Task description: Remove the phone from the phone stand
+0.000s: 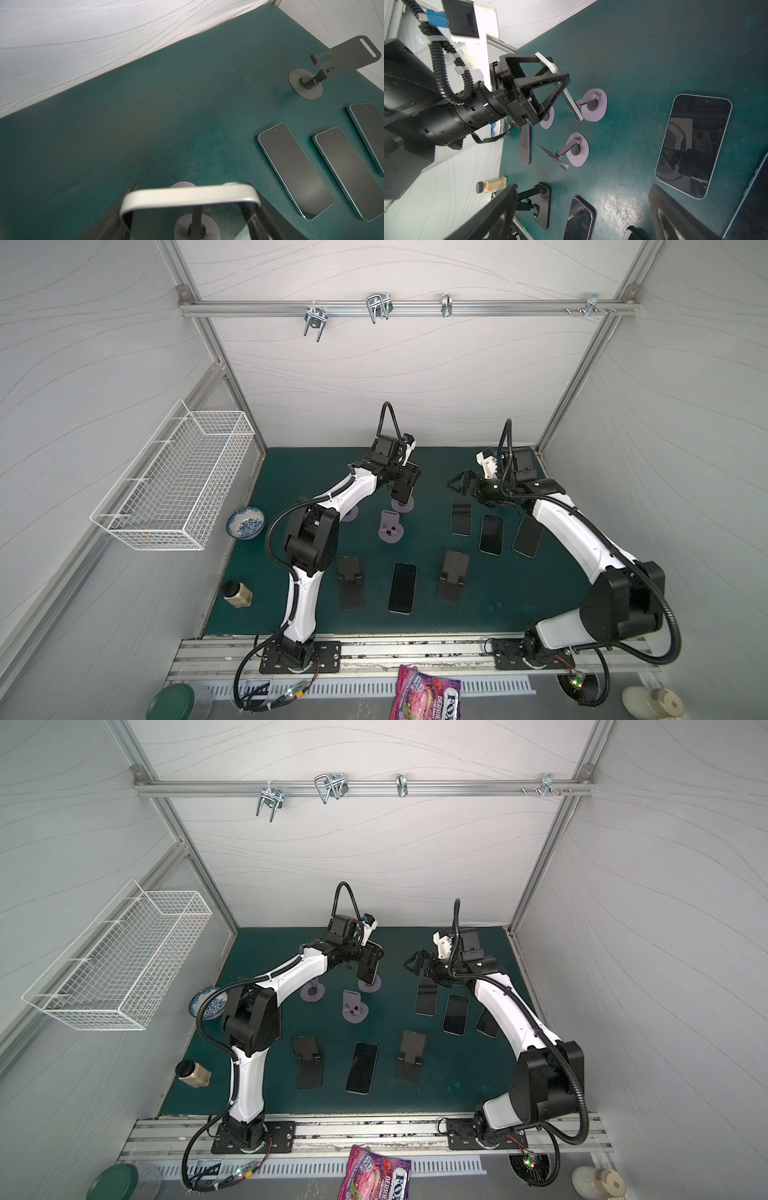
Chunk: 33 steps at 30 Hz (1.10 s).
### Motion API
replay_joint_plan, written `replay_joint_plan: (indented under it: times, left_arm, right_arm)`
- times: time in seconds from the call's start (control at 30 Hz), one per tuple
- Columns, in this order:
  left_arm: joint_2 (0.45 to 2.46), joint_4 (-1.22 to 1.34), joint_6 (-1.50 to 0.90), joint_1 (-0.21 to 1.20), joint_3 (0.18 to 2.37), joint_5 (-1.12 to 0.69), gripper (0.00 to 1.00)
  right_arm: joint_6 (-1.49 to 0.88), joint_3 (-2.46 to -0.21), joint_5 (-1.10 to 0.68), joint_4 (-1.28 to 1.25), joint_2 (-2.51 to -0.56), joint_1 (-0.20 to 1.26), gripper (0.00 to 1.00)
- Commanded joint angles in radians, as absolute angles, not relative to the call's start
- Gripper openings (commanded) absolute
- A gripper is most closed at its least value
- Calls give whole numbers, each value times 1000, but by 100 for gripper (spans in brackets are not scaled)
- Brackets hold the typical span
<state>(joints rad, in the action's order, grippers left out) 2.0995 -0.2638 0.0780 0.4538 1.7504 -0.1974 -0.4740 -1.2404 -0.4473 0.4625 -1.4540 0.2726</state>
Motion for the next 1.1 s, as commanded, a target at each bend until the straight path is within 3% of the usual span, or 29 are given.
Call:
replay_joint_plan:
  times: [0.0,0.5,1.07]
  left_arm:
    - [2114,-251,98,458,1777,-197,77]
    - [2050,-220,108,458,1749,-192,68]
    - [2013,-207,109,458,1754,-190,65]
  right_arm:
    - [-472,-1229,-462,452,-1455,263,99]
    - [-478,-1238,-465,458,-1457,264,99]
    - [-489,-1261,-468,464,-1454,266,99]
